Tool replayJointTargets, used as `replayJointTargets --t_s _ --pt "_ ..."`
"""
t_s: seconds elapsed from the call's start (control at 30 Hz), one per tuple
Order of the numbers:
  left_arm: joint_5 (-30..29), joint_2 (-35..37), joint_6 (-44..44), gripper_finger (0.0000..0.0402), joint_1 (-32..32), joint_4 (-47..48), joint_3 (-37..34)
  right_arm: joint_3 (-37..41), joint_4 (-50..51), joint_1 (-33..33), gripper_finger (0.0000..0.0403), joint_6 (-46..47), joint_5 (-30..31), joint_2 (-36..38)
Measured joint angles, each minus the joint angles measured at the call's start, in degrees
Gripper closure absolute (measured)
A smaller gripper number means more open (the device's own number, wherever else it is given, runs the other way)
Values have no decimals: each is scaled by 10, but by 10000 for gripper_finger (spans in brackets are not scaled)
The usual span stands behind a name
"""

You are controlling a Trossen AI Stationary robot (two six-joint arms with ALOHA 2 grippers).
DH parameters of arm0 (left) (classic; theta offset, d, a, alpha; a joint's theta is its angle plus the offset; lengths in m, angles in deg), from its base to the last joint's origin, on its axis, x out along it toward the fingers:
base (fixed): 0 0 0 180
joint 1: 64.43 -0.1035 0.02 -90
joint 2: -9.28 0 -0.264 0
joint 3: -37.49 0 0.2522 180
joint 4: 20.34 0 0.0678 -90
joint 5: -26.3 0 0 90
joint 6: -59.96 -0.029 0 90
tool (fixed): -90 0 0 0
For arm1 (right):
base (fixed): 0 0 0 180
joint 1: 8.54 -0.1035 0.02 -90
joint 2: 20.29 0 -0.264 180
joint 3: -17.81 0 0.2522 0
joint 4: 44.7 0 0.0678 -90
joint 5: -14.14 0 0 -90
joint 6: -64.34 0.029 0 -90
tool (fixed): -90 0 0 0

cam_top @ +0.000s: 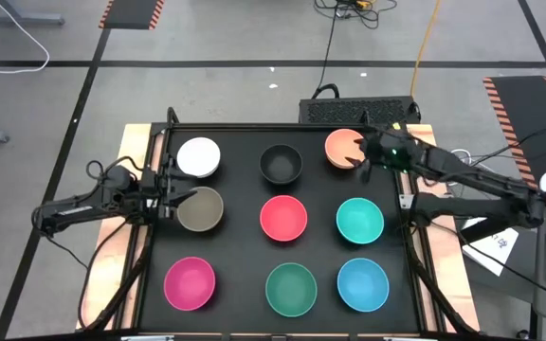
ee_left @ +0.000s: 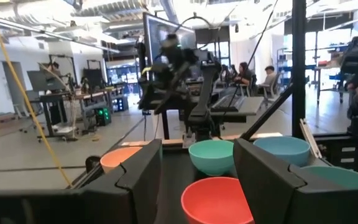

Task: Nest bowls inside each other
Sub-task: Stack the light orange bowl on the orange bowl

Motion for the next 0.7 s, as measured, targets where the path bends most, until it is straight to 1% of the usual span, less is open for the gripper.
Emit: replayJointTargets --t_s 0.13,0.23,0.4,0.47,0.53,0.57,0.63,0.7 --pt "9 0 2 201 0 0 0 2 5 76 121 -16 -67 -25" --pt "12 0 2 201 0 0 0 3 3 137 121 -27 -84 -31" --pt "12 0 2 201 0 0 0 2 28 217 121 -42 -199 -44" --pt "12 0 2 201 0 0 0 -5 52 241 121 -58 -226 -60" --pt "12 0 1 201 0 -1 0 -20 98 259 121 -80 -238 -84" --pt "12 0 0 201 0 0 0 -28 116 265 121 -88 -255 -97" --pt "12 0 0 201 0 0 0 -42 130 272 121 -103 -293 -119" --pt "12 0 0 201 0 0 0 -56 135 272 121 -113 -304 -140"
